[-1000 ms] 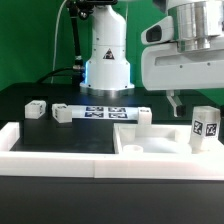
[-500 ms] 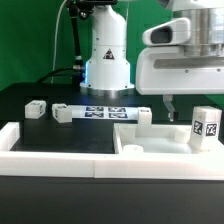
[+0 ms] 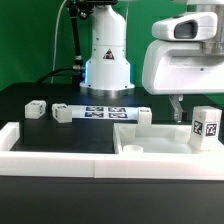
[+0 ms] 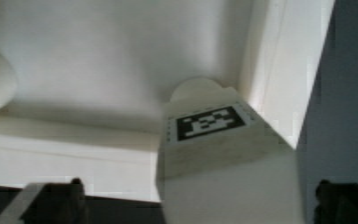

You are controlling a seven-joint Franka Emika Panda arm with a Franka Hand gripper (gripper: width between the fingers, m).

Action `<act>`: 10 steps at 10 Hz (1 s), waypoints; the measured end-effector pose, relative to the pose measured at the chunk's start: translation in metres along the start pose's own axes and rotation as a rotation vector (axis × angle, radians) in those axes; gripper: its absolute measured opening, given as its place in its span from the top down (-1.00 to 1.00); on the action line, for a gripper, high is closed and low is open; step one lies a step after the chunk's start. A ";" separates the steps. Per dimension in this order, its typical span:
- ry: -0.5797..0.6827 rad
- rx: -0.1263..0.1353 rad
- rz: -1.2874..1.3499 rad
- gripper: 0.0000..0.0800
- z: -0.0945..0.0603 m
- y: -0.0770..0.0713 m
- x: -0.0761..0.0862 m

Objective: Assemble one leg

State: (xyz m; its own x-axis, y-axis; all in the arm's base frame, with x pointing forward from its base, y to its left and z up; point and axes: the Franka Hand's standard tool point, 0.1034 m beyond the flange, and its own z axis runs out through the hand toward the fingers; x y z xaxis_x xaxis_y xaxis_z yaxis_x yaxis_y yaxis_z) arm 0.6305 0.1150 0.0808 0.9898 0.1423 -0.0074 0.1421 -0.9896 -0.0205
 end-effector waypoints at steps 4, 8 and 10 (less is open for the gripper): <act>-0.001 0.001 0.027 0.27 0.000 0.000 0.000; 0.020 0.009 0.271 0.27 0.002 0.000 0.000; 0.035 0.013 0.511 0.27 0.003 -0.003 0.000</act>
Offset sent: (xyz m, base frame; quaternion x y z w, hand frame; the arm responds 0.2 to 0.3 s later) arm 0.0000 0.0000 0.0000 0.0000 0.0000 0.0650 0.9979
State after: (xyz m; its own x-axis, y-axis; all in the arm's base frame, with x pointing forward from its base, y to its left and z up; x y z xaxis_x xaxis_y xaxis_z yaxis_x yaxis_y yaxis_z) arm 0.6303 0.1180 0.0782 0.9327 -0.3604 0.0133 -0.3598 -0.9324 -0.0354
